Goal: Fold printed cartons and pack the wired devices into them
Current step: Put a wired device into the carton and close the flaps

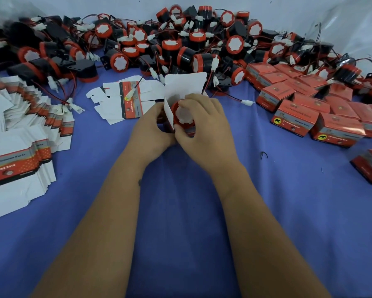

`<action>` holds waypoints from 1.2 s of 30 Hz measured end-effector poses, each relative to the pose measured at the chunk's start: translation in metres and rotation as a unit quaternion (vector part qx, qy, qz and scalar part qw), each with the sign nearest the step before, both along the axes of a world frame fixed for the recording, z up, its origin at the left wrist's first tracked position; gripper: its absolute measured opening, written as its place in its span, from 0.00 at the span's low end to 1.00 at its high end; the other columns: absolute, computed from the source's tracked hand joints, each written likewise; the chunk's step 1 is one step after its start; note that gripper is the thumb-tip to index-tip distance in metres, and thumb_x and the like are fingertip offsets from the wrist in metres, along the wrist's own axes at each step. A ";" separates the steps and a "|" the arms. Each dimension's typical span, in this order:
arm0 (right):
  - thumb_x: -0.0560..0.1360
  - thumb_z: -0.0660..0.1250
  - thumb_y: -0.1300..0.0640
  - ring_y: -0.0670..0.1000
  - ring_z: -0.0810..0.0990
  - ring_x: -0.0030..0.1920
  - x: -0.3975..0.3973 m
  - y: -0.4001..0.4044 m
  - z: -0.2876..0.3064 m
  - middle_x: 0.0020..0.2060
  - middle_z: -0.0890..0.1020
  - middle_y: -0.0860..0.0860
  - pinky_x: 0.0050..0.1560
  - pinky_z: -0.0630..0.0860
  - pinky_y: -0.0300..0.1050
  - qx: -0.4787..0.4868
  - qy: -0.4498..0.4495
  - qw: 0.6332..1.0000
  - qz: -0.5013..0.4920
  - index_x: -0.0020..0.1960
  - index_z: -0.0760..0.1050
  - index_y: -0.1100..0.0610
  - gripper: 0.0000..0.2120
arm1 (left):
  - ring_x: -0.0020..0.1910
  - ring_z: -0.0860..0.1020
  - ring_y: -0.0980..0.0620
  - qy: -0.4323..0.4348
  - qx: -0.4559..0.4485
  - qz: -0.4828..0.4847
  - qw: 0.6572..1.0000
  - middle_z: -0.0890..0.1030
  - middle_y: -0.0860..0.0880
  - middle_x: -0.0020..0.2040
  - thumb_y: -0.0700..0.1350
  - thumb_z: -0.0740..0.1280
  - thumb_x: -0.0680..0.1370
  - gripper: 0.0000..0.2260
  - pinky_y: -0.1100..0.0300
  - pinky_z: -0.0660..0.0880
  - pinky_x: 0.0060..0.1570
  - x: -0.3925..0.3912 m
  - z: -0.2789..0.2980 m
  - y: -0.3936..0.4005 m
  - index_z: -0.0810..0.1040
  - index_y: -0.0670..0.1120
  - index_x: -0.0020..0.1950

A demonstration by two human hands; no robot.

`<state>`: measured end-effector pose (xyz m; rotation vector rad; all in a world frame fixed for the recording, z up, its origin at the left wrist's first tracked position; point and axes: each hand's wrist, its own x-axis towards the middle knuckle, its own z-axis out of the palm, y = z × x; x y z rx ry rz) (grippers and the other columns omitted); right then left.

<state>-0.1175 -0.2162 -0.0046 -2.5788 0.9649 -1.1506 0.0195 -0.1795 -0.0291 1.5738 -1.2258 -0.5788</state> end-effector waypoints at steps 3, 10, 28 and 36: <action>0.73 0.70 0.61 0.59 0.74 0.60 0.000 0.000 0.001 0.60 0.79 0.56 0.59 0.68 0.42 -0.007 0.009 1.000 0.000 0.60 0.79 0.62 0.16 | 0.55 0.79 0.54 0.000 0.005 -0.009 1.000 0.80 0.56 0.54 0.35 0.76 0.70 0.25 0.61 0.77 0.53 0.001 0.001 0.001 0.74 0.51 0.62; 0.75 0.70 0.57 0.56 0.73 0.59 0.001 -0.005 0.000 0.58 0.79 0.54 0.55 0.72 0.45 0.030 0.035 0.999 -0.010 0.59 0.79 0.60 0.13 | 0.56 0.78 0.53 -0.013 0.012 -0.019 1.000 0.80 0.53 0.56 0.37 0.76 0.71 0.25 0.61 0.76 0.55 0.000 0.001 0.001 0.74 0.48 0.65; 0.82 0.61 0.55 0.46 0.78 0.56 -0.027 -0.031 0.011 0.57 0.78 0.45 0.52 0.78 0.44 0.463 -0.406 0.788 -0.022 0.67 0.69 0.49 0.14 | 0.59 0.78 0.57 0.090 0.036 0.012 0.995 0.80 0.61 0.58 0.61 0.63 0.72 0.21 0.49 0.75 0.63 -0.010 0.006 0.001 0.71 0.61 0.65; 0.81 0.63 0.58 0.46 0.81 0.50 -0.016 -0.034 0.008 0.45 0.83 0.47 0.57 0.78 0.46 0.432 -0.406 0.805 0.020 0.66 0.74 0.59 0.14 | 0.57 0.78 0.55 0.032 0.057 0.047 0.997 0.80 0.58 0.57 0.52 0.65 0.78 0.16 0.48 0.78 0.59 -0.014 0.003 -0.002 0.71 0.58 0.66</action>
